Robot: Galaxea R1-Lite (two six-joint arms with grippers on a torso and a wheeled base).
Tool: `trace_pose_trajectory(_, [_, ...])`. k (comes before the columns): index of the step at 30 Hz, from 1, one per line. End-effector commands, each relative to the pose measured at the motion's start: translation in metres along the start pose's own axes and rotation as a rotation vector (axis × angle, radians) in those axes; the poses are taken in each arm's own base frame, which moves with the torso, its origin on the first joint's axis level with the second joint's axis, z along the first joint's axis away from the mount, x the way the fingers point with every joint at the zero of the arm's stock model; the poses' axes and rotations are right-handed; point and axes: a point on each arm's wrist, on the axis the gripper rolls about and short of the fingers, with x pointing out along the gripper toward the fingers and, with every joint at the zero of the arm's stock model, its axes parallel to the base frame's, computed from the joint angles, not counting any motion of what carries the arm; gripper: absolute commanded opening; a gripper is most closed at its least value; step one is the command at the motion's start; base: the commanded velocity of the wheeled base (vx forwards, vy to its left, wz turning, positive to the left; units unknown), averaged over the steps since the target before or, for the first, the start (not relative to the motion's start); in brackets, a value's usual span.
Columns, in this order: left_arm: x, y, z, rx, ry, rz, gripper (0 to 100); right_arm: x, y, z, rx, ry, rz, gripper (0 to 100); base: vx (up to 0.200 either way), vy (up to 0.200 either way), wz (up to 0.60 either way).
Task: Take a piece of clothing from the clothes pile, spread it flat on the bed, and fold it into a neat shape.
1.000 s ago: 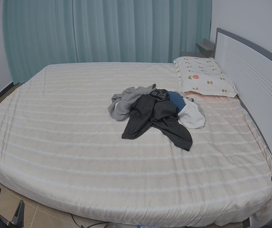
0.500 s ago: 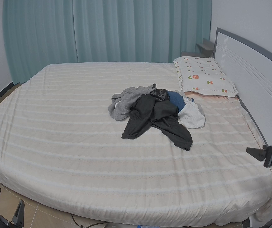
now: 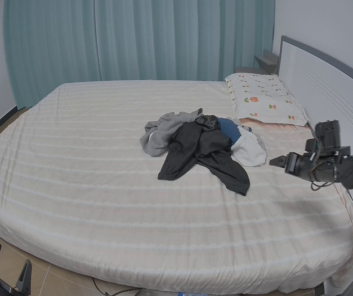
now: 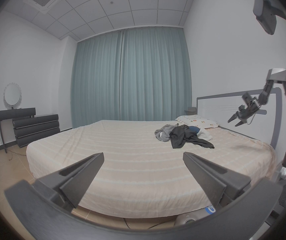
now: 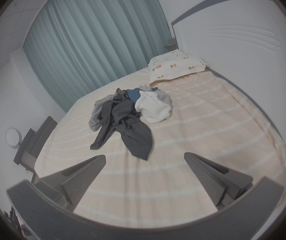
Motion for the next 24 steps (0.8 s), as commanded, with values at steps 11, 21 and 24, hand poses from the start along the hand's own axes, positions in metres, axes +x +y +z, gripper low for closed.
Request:
trace_pose_trajectory(11, [0.0,0.0,-0.004,0.0,-0.003,-0.001,100,0.202,0.033,-0.066,0.108,0.089,-0.035,100,0.0,0.0,0.0])
trace_pose_trajectory(21, [0.0,0.0,-0.004,0.0,-0.003,-0.001,100,0.217,0.035,-0.059,0.12,0.05,-0.025,100,0.0,0.0,0.0])
trace_pose_trajectory(24, [0.0,0.0,-0.004,0.0,-0.003,-0.001,100,0.217,0.036,-0.055,0.12,0.035,-0.027,100,0.0,0.0,0.0])
